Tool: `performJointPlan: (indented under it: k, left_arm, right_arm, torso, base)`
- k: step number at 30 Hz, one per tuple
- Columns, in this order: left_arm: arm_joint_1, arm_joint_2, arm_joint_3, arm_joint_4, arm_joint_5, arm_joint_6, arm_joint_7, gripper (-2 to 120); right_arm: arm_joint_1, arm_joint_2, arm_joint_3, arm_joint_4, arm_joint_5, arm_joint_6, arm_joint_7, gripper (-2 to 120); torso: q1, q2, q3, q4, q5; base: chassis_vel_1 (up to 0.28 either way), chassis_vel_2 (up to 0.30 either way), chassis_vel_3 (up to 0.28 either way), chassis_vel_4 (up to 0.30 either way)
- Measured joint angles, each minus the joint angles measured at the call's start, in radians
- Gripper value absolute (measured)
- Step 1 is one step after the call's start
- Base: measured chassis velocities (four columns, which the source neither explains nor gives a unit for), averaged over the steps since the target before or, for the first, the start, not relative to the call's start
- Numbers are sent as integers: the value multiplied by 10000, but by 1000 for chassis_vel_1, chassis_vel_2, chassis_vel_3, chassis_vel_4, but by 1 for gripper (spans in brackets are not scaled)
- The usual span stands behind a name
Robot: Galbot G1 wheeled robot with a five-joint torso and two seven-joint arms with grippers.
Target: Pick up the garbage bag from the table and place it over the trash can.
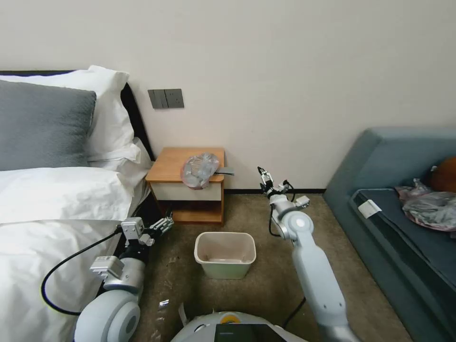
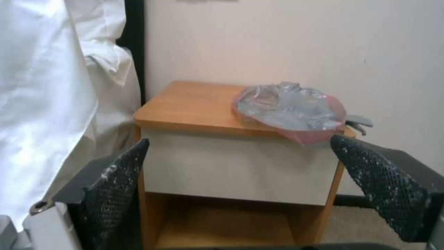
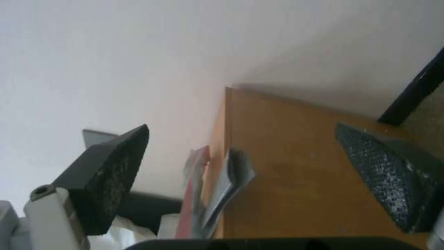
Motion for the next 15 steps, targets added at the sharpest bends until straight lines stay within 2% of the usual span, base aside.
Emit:
performJointPlan:
  k: [3,15]
  left_arm:
    - [-15,-77,-8,2,229,-260,245,100]
    - [-107,-299,3,4,453,-377,496,100]
  right_arm:
    - [535,0,-58,-733,366,-201,-145,100]
    - [1872,257,-422,-2848,740,-770,-935,100]
  torso:
    - [0,1,0,-1,-1]
    - [0,0,-1,-1,0]
  base:
    - [0,0,0,0]
    - [0,0,0,0]
